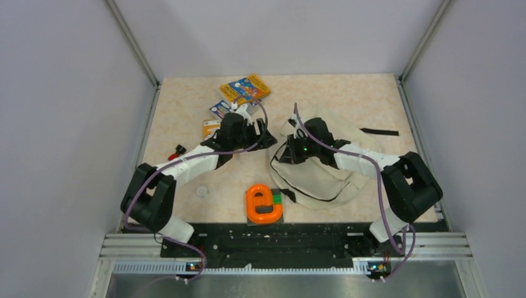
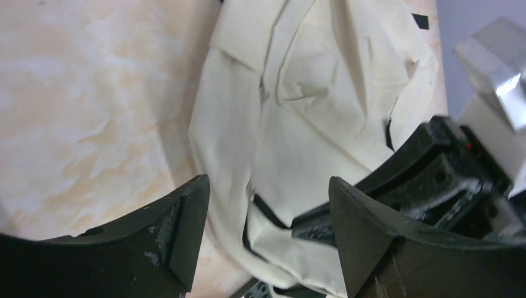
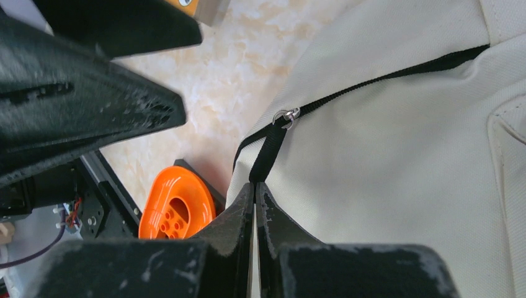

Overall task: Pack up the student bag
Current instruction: Unzip the student bag at the center of the board.

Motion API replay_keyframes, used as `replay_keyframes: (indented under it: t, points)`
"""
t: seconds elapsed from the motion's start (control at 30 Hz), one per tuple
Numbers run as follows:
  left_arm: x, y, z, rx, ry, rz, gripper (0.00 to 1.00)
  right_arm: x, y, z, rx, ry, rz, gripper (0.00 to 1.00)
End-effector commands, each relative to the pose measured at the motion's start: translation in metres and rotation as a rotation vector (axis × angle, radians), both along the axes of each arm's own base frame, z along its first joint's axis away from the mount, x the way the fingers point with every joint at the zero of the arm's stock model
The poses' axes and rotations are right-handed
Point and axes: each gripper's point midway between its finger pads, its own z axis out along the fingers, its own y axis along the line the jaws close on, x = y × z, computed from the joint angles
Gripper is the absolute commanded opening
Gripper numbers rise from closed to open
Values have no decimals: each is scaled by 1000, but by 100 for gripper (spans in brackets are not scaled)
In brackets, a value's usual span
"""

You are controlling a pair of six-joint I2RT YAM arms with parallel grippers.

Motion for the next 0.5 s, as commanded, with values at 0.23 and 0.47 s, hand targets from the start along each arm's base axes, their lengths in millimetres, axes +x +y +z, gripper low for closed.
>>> replay_keyframes:
  t: [0.23,0.47]
  points:
    - [25,-50,-19,-86,87,-155,75,-15,1,26,55,-57,35,0]
    - [23,-56,-40,-68,142,-181,71,-16,1,22,49,-50,42,0]
